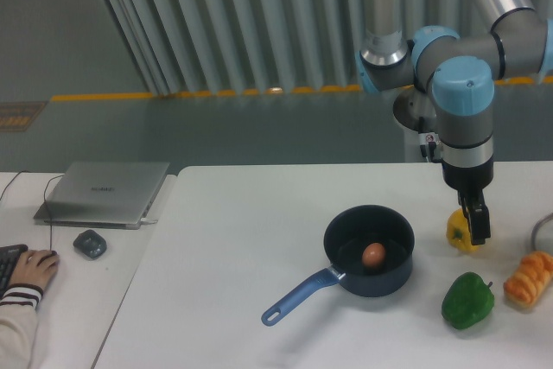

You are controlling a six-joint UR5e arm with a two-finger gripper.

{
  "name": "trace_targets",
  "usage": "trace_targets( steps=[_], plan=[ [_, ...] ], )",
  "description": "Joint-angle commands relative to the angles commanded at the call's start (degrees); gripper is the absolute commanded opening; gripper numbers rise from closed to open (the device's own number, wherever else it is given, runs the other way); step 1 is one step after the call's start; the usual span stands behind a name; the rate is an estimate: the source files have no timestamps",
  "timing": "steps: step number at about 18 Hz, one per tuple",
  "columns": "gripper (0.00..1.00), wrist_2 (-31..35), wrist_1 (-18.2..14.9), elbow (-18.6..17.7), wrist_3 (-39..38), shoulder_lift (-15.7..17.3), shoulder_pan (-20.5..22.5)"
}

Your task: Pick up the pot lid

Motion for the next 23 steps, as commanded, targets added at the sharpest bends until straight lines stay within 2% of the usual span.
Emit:
trace_targets(
  steps=[3, 6, 10, 13, 23],
  plan=[
    [1.00, 0.3, 0.2, -0.3, 3.3, -0.1, 1.1],
    [1.00, 0.0, 0.0, -0.5, 8.6, 0.2, 4.6],
    [1.00, 0.1, 0.1, -0.8, 24.9, -0.3, 10.5],
    [1.00, 0.0, 0.1, -0.9, 31.9, -0.4, 13.1],
    [1.00, -0.3, 1.2, -4.3, 33.7, -3.7, 18.5]
  ],
)
